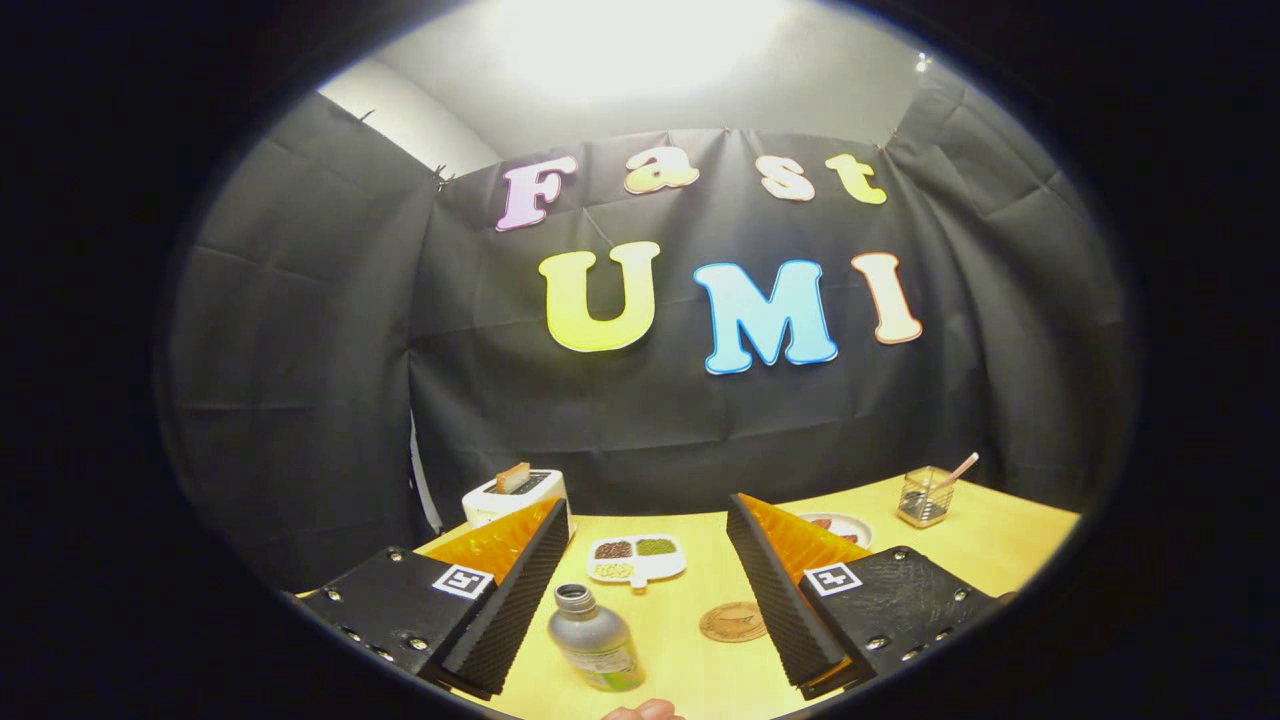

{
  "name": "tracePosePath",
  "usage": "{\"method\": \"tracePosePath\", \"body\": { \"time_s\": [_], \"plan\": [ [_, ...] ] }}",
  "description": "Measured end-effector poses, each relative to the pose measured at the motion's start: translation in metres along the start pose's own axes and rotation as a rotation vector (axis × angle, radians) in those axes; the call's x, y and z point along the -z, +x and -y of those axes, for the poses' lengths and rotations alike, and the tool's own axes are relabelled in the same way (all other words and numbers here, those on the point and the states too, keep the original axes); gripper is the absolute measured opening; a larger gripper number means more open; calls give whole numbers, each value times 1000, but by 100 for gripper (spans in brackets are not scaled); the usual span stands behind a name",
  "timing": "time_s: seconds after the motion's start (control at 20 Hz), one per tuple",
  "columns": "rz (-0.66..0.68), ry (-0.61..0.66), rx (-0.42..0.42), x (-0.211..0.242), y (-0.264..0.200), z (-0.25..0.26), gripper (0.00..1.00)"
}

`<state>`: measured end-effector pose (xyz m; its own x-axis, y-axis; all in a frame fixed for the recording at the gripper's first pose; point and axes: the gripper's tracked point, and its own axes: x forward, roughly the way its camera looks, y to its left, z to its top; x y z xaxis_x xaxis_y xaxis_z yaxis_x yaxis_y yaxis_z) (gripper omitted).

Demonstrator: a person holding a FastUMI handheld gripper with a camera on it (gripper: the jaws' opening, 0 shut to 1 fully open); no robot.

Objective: Take the bottle from table, then pour the juice into the cup, finally place the bottle on the coaster

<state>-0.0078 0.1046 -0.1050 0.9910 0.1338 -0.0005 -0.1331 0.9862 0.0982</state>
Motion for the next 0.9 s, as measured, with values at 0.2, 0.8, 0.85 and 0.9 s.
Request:
{"method": "tracePosePath", "body": {
  "time_s": [0.2, 0.8, 0.85, 0.9],
  "plan": [
    [-22, -53, -13, 28, 1, -9, 98],
    [-58, -97, -49, 112, 21, -33, 98],
    [-62, -99, -49, 116, 24, -34, 98],
    [-68, -98, -44, 122, 28, -34, 98]
  ]
}}
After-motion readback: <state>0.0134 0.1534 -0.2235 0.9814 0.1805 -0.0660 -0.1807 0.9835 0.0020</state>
